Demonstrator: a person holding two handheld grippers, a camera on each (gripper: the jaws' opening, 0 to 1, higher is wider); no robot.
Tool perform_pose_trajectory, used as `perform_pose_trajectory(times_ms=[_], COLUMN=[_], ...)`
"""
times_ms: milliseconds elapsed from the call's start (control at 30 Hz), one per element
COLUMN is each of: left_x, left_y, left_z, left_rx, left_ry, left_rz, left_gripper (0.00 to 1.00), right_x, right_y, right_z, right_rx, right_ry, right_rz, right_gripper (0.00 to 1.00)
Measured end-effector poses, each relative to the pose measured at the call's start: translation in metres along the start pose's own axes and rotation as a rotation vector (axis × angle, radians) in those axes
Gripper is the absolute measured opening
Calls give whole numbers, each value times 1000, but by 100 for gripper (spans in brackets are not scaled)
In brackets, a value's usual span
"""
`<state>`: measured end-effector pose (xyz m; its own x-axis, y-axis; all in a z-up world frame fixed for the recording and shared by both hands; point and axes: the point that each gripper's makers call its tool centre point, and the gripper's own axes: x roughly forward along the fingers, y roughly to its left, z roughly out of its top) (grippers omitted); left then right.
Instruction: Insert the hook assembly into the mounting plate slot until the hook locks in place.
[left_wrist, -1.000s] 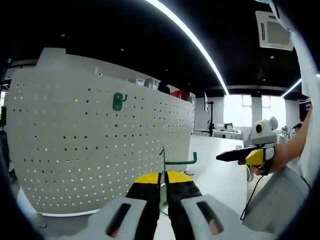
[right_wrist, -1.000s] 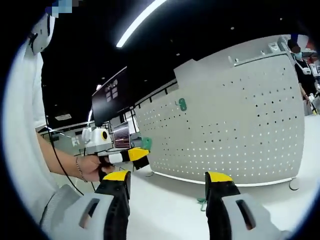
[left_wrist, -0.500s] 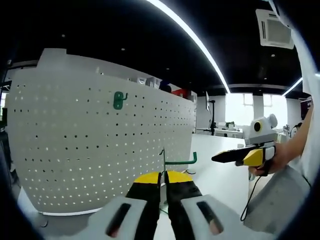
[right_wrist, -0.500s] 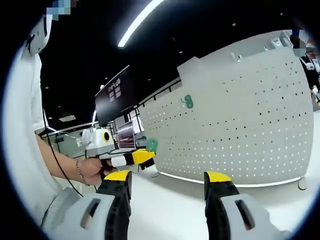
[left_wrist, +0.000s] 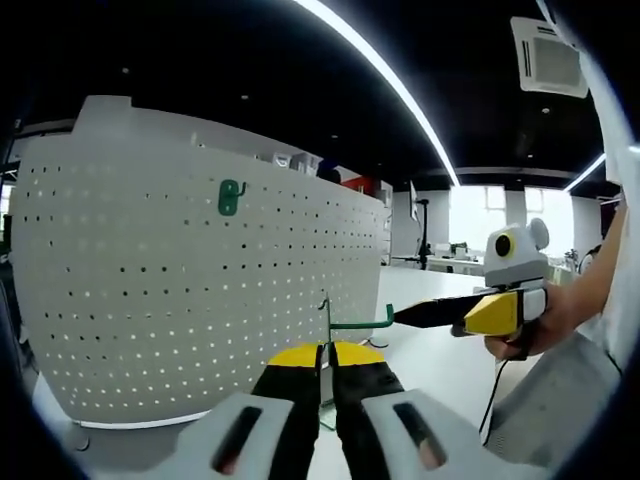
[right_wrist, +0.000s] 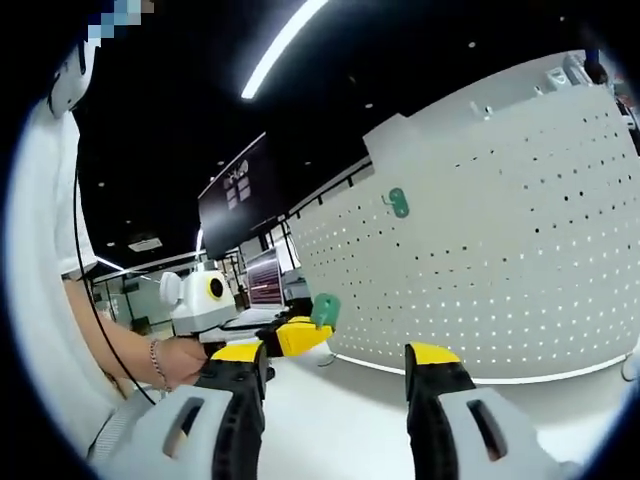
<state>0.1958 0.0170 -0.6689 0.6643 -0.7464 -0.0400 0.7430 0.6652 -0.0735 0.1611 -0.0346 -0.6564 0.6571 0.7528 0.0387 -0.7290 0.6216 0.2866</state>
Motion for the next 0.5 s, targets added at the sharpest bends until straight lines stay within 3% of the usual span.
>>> perform_pose_trajectory(times_ms=[500], left_x=[6], left_y=[-11], left_z=[3], left_rx=[-2], left_ry=[-6], left_rz=[-7], left_gripper=[3], right_x=[15], right_y=[5], right_z=[4], right_rx=[18], right_ry=[-14], right_rz=[10], right_gripper=[51])
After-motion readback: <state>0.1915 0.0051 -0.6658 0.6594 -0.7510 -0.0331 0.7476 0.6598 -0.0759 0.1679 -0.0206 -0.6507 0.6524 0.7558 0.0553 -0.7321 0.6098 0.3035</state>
